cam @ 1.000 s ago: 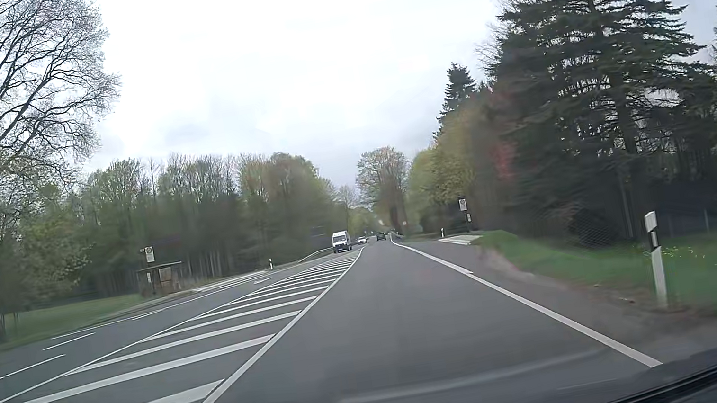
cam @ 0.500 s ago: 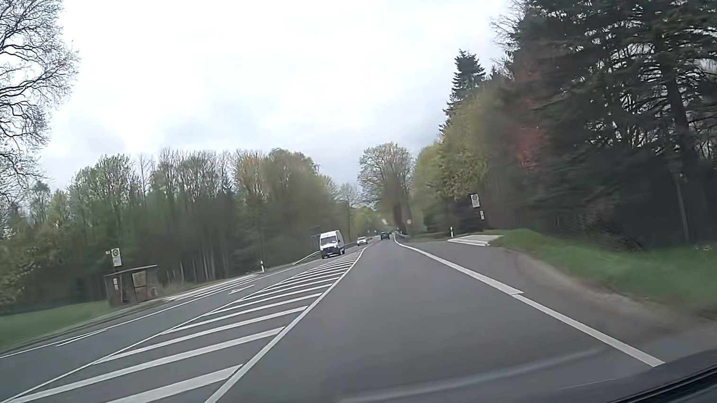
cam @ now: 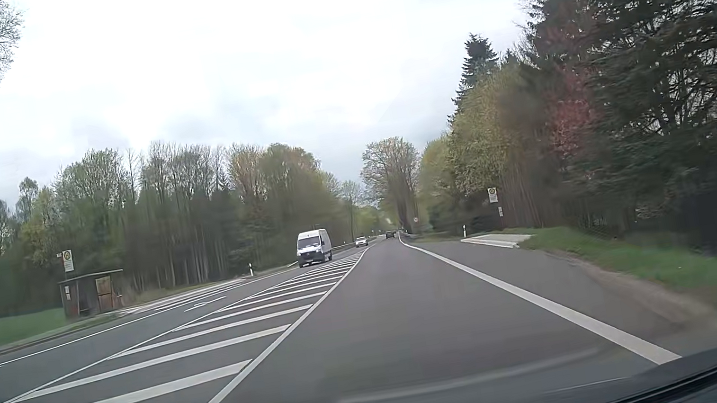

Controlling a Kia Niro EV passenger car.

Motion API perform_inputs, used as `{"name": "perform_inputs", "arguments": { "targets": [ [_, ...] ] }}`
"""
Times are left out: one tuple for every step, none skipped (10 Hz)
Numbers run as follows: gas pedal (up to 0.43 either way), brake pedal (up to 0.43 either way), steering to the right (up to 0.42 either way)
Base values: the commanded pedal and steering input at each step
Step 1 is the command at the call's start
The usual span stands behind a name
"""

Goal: Follow the waypoints while adhering to traffic rules and regulations

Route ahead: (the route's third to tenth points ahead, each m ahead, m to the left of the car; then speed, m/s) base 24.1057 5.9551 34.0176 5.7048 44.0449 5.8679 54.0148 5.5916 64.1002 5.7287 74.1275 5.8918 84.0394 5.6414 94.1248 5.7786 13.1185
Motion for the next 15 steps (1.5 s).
{"name": "perform_inputs", "arguments": {
  "targets": [
    [0.339, 0.006, -0.010],
    [0.319, 0.000, -0.010],
    [0.311, 0.000, -0.009],
    [0.311, 0.000, -0.009],
    [0.319, 0.000, -0.007],
    [0.319, 0.000, -0.002],
    [0.319, 0.000, 0.000],
    [0.319, 0.000, 0.000],
    [0.319, 0.000, 0.000],
    [0.319, 0.000, 0.000],
    [0.319, 0.006, 0.000],
    [0.311, 0.000, 0.000],
    [0.311, 0.000, 0.000],
    [0.311, 0.000, 0.000],
    [0.311, 0.000, 0.000]
  ]
}}
